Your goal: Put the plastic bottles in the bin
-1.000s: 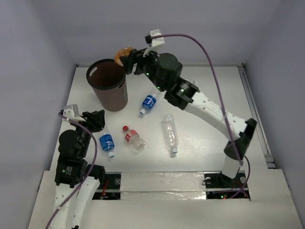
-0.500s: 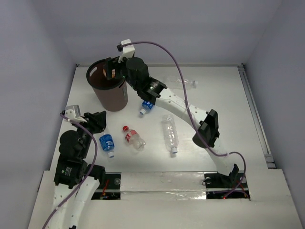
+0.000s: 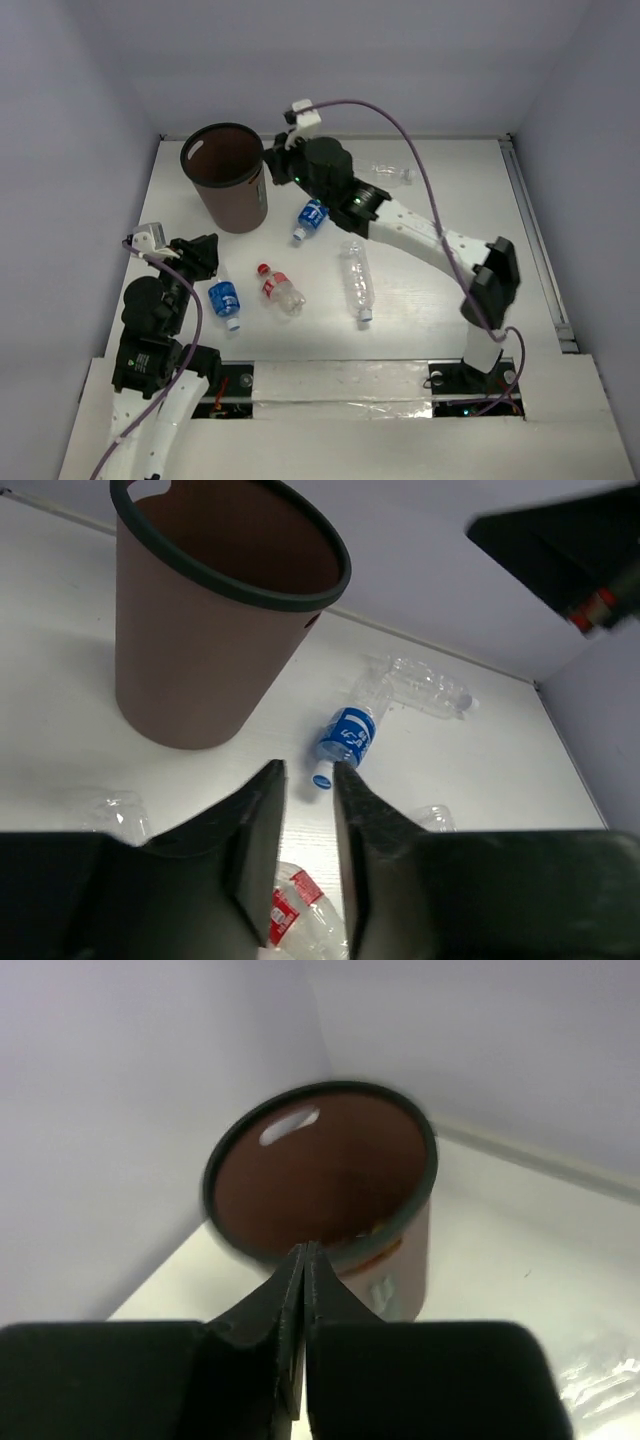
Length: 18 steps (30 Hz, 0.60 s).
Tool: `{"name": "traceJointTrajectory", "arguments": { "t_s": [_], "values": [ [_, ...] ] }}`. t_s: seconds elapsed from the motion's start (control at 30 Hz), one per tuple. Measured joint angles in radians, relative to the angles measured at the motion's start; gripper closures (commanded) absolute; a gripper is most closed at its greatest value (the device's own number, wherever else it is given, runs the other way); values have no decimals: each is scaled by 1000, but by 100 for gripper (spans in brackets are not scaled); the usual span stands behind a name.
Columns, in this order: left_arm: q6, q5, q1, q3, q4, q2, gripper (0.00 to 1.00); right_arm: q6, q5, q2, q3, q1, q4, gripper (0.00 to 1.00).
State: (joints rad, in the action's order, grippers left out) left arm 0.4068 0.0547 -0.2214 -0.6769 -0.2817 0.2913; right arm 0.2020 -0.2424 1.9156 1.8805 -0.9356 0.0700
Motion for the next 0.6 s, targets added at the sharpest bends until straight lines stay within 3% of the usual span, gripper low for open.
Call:
{"name": "traceJointTrajectory", "arguments": {
  "t_s": [0.03, 0.1, 0.2, 0.27, 0.3, 0.4, 0.6],
  "values": [
    [3, 3, 0, 0, 0, -2, 89, 9, 14, -63, -93, 0, 14, 100],
    [5, 9, 0, 0, 0, -2, 98, 36, 58, -188, -284, 0, 55, 100],
    [6, 11, 0, 0, 0, -2, 100, 60, 125, -285, -467, -8, 69, 91],
    [6, 13, 0, 0, 0, -2, 100, 68, 151, -296, -547, -26, 59, 72],
    [6, 14, 0, 0, 0, -2, 100, 78, 164, -293, -591, -43, 49, 44],
    [6, 14, 0, 0, 0, -2, 97, 97, 191, -269, -682, -96, -5, 19],
    [7, 13, 1, 0, 0, -2, 88, 117, 223, -139, -671, -174, -73, 16]
  ]
}}
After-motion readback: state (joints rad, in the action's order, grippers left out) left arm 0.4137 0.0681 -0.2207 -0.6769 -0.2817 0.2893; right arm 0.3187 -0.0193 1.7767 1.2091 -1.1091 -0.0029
